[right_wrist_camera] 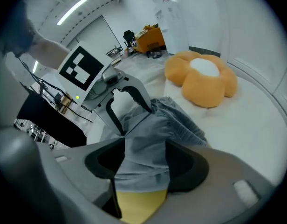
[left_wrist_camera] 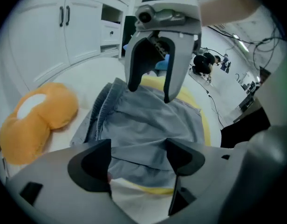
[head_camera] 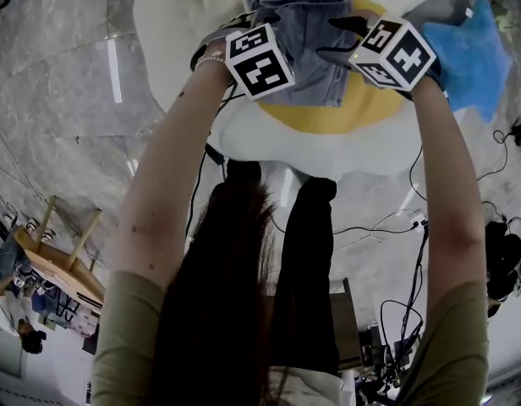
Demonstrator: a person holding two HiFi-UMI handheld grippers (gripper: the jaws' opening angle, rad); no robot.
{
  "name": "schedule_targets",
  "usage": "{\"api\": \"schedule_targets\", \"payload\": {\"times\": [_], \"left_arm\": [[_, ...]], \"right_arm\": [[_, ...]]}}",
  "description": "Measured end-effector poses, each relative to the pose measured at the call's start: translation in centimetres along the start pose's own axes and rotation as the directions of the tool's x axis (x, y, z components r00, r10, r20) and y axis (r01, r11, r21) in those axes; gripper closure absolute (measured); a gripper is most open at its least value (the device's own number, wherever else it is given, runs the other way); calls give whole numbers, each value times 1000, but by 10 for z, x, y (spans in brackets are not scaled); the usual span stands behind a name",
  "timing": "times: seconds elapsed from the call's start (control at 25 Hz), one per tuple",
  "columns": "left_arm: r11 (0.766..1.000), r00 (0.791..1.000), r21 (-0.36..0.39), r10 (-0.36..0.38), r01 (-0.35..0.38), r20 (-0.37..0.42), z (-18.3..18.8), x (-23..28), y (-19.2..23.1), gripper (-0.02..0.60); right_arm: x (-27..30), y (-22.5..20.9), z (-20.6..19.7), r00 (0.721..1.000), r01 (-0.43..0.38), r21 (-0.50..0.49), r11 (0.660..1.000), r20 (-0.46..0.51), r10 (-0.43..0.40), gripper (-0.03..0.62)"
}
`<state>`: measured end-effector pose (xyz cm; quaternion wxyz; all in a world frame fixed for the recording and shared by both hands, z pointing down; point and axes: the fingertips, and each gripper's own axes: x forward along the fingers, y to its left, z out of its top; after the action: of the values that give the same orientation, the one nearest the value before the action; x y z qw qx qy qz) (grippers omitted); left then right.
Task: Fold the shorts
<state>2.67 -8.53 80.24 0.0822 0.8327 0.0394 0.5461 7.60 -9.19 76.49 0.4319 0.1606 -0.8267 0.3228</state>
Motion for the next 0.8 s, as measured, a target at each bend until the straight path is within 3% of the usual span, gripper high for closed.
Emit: {"api": "schedule_targets", "payload": {"times": [0.2, 0.44, 0.52, 0.6, 0.72, 0.8], "left_arm": [[997, 1000, -72, -22, 21, -7, -3, 10, 35, 179], [982, 996, -181, -34, 48, 78, 0, -11, 48, 169], [983, 994, -182, -4, 24, 110, -4, -25, 33, 169], [992, 995, -123, -10, 22, 103, -14, -31, -2, 169], [996, 996, -37, -83, 84, 25, -35, -21, -67, 169], [992, 992, -38, -125, 124, -29, -49, -11, -100, 169]], "right_arm": [[11, -38, -5, 997, 44, 30, 999, -58, -42, 330], [-7, -61, 3, 996, 83, 124, 989, -28, -81, 329], [-19, -45, 13, 993, 109, 102, 989, 44, -114, 329], [-25, -11, 11, 989, 121, 57, 991, 80, -126, 329], [-12, 59, -20, 999, 52, -8, 999, 6, -51, 329], [5, 98, -53, 995, -18, -41, 999, -100, 14, 329]]}}
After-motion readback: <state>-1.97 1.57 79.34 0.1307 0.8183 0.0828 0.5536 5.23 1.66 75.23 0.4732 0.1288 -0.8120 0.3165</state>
